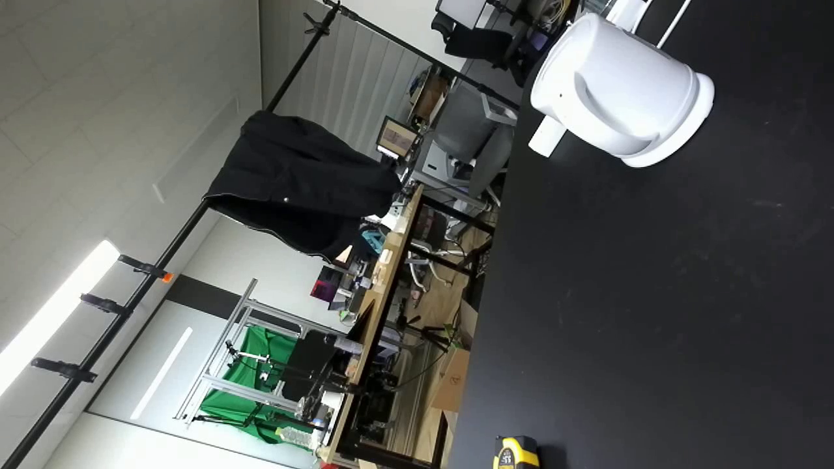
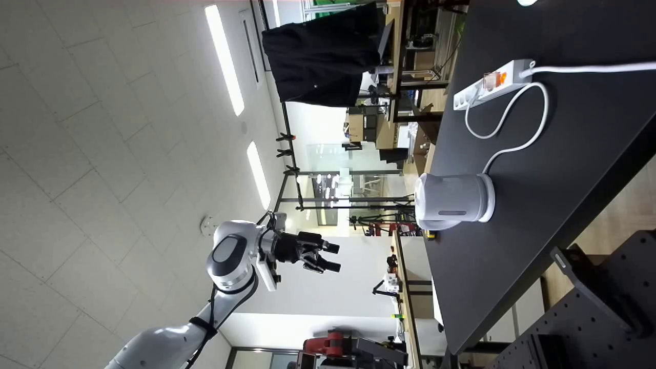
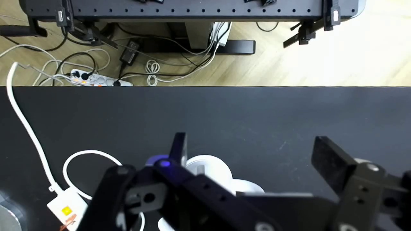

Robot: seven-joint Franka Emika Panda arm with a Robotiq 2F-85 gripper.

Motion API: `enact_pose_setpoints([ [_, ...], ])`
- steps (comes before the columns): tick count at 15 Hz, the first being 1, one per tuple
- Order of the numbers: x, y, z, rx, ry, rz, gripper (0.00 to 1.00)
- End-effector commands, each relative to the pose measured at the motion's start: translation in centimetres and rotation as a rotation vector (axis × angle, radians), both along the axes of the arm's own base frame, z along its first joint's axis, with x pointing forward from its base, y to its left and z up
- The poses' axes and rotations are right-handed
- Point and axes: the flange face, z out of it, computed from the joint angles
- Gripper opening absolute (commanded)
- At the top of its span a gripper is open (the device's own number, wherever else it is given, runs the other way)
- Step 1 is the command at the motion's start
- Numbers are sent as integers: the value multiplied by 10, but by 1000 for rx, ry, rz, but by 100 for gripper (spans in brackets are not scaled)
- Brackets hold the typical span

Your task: Press the switch on the kettle

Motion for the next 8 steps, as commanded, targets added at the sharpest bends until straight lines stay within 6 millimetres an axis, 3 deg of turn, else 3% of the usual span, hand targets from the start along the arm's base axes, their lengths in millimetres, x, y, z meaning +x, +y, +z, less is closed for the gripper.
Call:
enact_pose_setpoints([
  [1,0,0,0,0,1,0,100],
  [5,0,0,0,0,1,0,100],
  [8,14,2,-2,-38,-89,7,100],
])
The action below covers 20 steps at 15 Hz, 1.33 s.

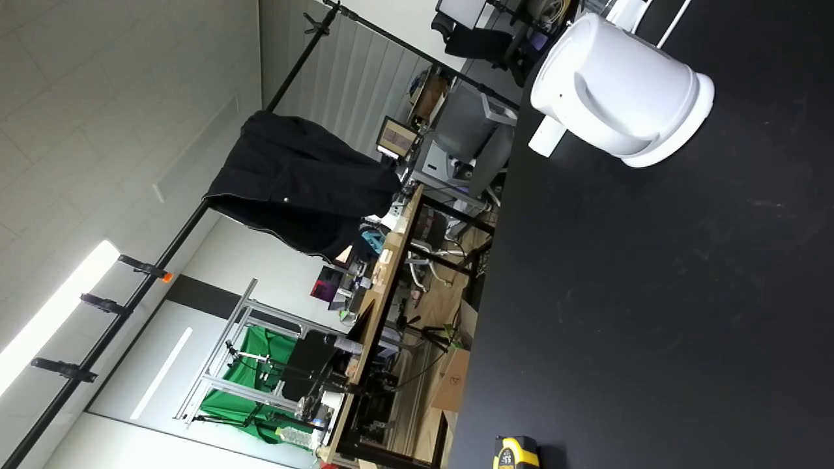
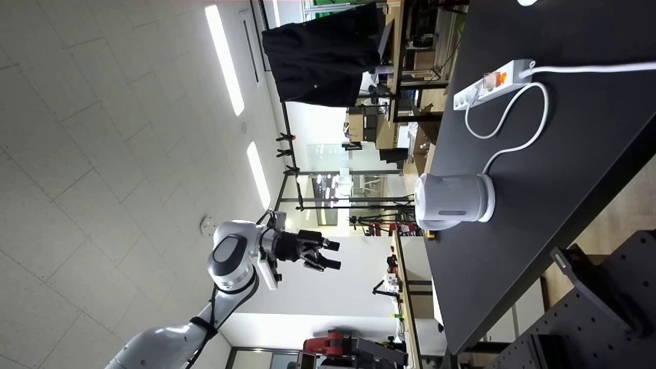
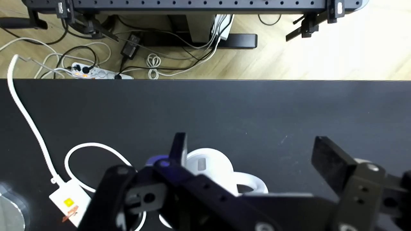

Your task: Press the switch on the kettle

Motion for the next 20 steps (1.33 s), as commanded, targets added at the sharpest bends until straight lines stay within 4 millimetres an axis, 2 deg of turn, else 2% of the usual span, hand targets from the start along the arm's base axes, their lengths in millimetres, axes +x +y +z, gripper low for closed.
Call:
enact_pose_setpoints([
  [1,17,3,-3,-48,-97,7,100],
  [3,29,8,-9,-67,-162,26,100],
  [4,35,11,-13,-77,-190,37,75],
  [5,41,14,-18,-88,-216,44,74],
  [6,47,17,-24,-99,-241,50,68],
  [10,76,25,-48,-137,-308,65,39],
  [15,106,42,-74,-132,-257,86,4],
  [18,125,52,-85,-148,-227,83,0],
  [19,108,46,-84,-119,-248,115,3],
  [20,113,49,-87,-121,-238,113,1],
])
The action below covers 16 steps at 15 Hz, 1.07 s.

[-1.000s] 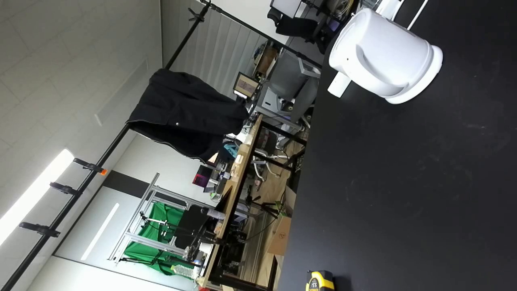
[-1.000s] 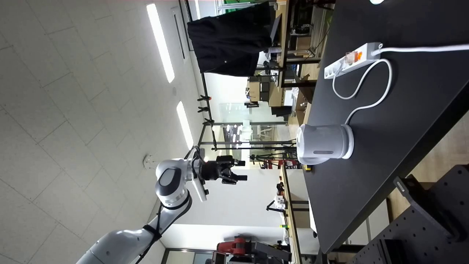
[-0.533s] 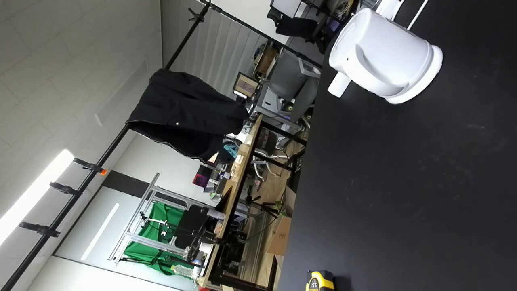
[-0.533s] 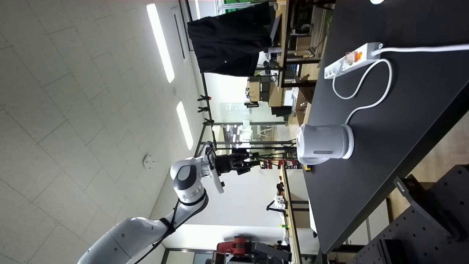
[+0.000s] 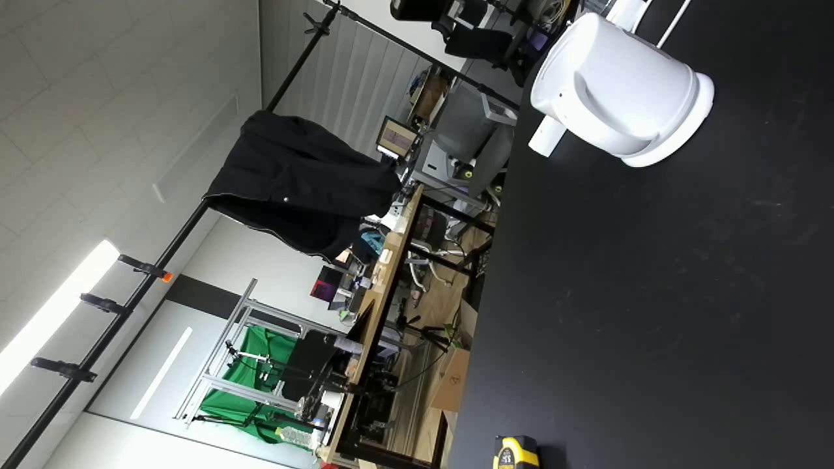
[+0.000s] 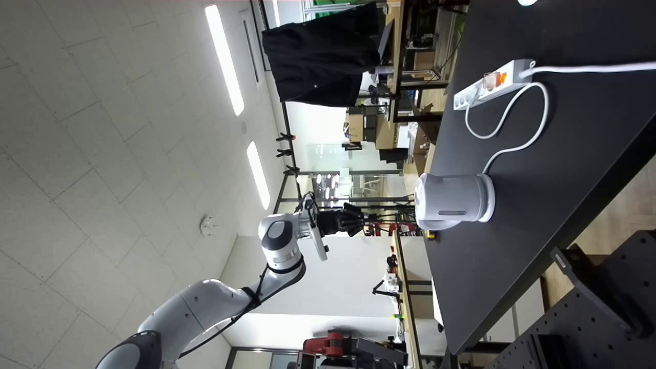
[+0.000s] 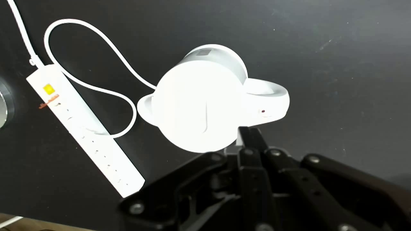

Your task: Press the switch on the kettle

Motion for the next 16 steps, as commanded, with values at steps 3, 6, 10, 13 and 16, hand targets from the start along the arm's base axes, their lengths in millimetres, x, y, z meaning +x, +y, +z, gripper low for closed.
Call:
enact_pose_setpoints([
  [3,8,2,-4,-3,9,-2,1],
  [6,9,2,-3,-5,9,-2,1],
  [10,9,2,-3,-5,10,-2,1],
  [13,9,2,-3,-6,10,-3,1],
  [16,9,2,-3,-6,10,-3,1],
])
